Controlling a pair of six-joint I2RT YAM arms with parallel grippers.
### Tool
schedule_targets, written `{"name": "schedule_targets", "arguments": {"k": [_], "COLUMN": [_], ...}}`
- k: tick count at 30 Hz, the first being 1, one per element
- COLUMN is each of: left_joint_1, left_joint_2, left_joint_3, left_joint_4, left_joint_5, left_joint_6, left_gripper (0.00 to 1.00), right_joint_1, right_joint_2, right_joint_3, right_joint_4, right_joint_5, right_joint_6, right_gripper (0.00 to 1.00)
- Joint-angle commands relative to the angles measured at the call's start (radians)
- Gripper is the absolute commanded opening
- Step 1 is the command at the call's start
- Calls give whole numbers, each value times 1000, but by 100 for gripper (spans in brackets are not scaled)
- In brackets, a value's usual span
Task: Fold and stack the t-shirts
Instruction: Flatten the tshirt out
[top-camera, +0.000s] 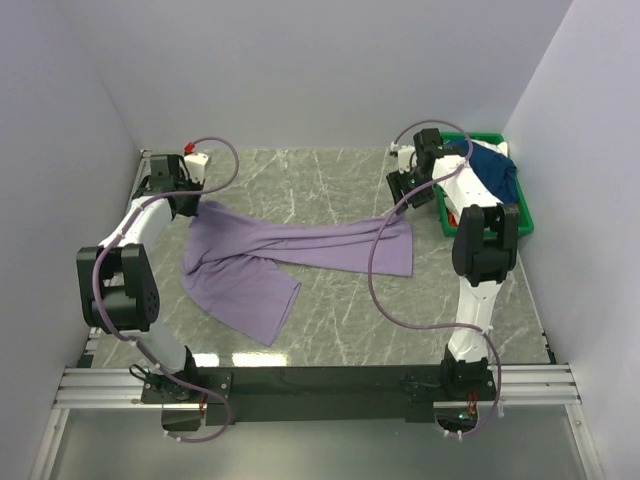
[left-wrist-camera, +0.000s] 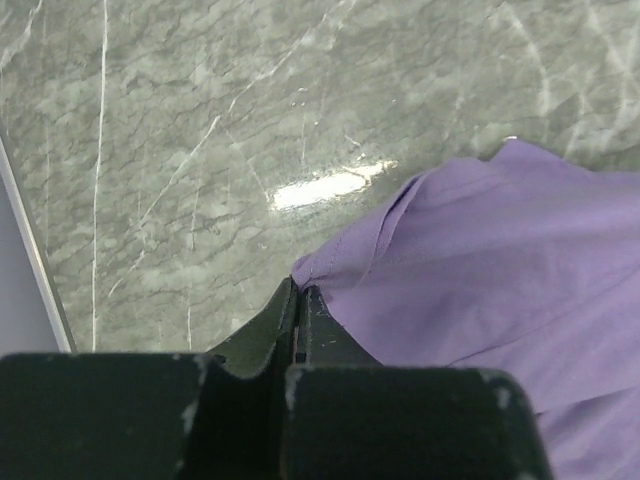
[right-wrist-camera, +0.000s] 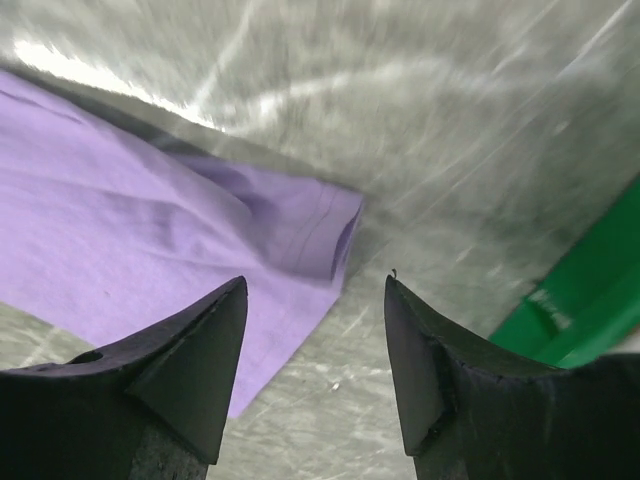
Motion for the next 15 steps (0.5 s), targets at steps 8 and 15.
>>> {"name": "schedule_targets", "arguments": {"k": [8, 15], "left_joint_1": [10, 11], "left_joint_2": [62, 88], "left_joint_3": [107, 127], "left_joint_4": [5, -10], "left_joint_5": [-19, -11], "left_joint_6": [-15, -15], "left_gripper": [1, 1], "right_joint_1": [-7, -5], "right_joint_2": [64, 162], "right_joint_3": [94, 205], "right_joint_4": [22, 71], "right_joint_5": [-18, -4], "right_joint_6": [-17, 24], "right_gripper": [63, 61]}}
